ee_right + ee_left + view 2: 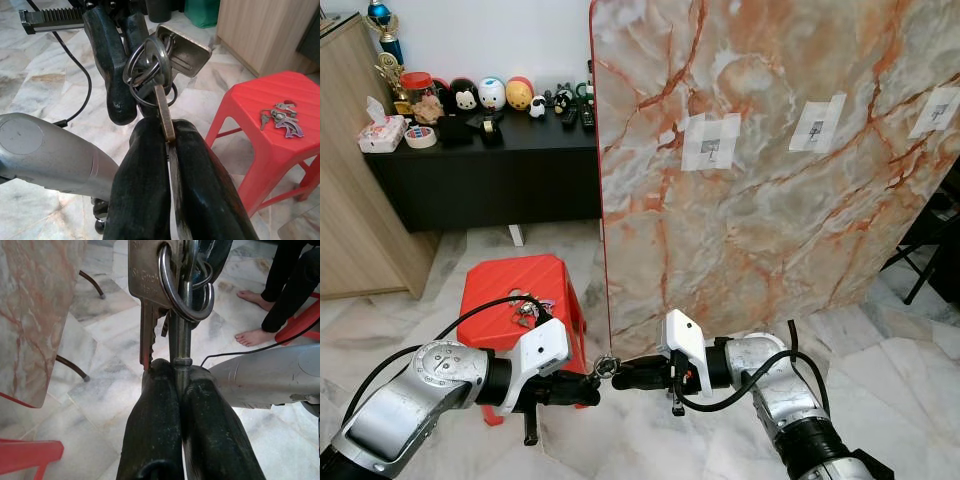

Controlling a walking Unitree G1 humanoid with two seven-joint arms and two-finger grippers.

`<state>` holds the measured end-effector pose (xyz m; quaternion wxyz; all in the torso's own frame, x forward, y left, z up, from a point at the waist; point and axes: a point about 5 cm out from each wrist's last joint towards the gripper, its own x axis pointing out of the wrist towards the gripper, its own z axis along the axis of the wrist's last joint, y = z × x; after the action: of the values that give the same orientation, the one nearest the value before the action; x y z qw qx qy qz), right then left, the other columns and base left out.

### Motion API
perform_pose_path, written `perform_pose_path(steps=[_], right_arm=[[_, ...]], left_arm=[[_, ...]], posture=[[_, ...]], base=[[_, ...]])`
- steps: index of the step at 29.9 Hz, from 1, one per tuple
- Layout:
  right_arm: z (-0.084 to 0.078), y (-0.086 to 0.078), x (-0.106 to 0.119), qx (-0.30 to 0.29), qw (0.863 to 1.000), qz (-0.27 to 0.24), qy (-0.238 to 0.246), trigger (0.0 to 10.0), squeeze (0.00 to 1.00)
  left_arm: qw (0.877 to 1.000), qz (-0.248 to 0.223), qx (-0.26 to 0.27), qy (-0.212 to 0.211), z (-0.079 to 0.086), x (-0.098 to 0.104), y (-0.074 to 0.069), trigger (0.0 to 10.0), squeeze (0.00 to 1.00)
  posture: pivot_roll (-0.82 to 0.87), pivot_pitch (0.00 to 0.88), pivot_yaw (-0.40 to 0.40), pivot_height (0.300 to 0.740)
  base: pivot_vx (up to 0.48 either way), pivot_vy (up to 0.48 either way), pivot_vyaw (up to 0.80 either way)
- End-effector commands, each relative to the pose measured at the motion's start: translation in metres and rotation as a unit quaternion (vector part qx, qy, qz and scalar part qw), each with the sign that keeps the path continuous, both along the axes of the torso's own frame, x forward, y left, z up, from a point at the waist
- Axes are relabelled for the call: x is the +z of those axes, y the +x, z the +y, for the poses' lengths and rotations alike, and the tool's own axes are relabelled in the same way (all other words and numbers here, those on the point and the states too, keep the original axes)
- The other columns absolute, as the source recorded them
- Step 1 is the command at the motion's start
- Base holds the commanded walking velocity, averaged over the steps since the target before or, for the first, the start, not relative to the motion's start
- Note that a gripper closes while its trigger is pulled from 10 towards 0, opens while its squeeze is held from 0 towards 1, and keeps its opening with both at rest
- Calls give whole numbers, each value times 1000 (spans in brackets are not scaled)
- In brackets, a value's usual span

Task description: Hang keys on a hook

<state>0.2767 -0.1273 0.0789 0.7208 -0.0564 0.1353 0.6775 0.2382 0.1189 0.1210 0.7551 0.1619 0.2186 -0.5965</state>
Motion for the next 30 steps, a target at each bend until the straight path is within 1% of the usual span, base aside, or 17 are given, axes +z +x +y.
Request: perform_pose_path(steps=[1,9,12,13,14,15,17,23,26,27,30], right_arm=[[-5,3,1,-12,1000,-4,-5,0,0],[-8,4,1,-19,1000,-4,-9,0,0],[-10,5,1,-24,1000,-6,-13,0,0],[-11,6,1,-27,999,-7,-16,0,0],[-11,6,0,-28,999,-7,-18,0,0],[-12,7,0,-29,999,-8,-19,0,0],[-12,7,0,-30,999,-8,-20,0,0],[-16,8,-1,-40,999,-4,-23,0,0],[-20,8,-3,-51,998,2,-30,0,0],[-24,8,-5,-60,998,4,-35,0,0],[-30,8,-11,-88,995,14,-43,0,0]], left_arm=[[1000,0,-16,-1,-3,2,-2,10000,0],[1000,-8,-11,9,-1,0,-1,10000,0],[999,-32,4,18,1,-1,4,10000,0],[999,-41,14,20,3,-2,7,10000,227],[999,-39,20,19,4,-3,8,10000,745],[999,-36,23,17,5,-3,8,10000,1000],[999,-33,22,17,5,-3,8,10000,1000],[998,-29,28,45,13,-12,7,10000,1000],[996,-31,36,72,19,-19,7,10000,1000],[994,-36,43,92,24,-23,8,10000,1000],[989,-51,86,107,34,-28,15,10000,1000]], posture=[[93,0,-52,740],[94,0,-54,740],[93,0,-54,740],[94,0,-56,740],[94,0,-56,740],[94,0,-56,740],[94,0,-56,740],[93,0,-61,740],[93,0,-61,740],[89,0,-64,740],[87,0,-65,740]], base=[[0,0,0],[0,0,0],[0,0,0],[0,0,0],[0,0,0],[0,0,0],[0,0,0],[0,0,0],[0,0,0],[0,0,0],[0,0,0]])
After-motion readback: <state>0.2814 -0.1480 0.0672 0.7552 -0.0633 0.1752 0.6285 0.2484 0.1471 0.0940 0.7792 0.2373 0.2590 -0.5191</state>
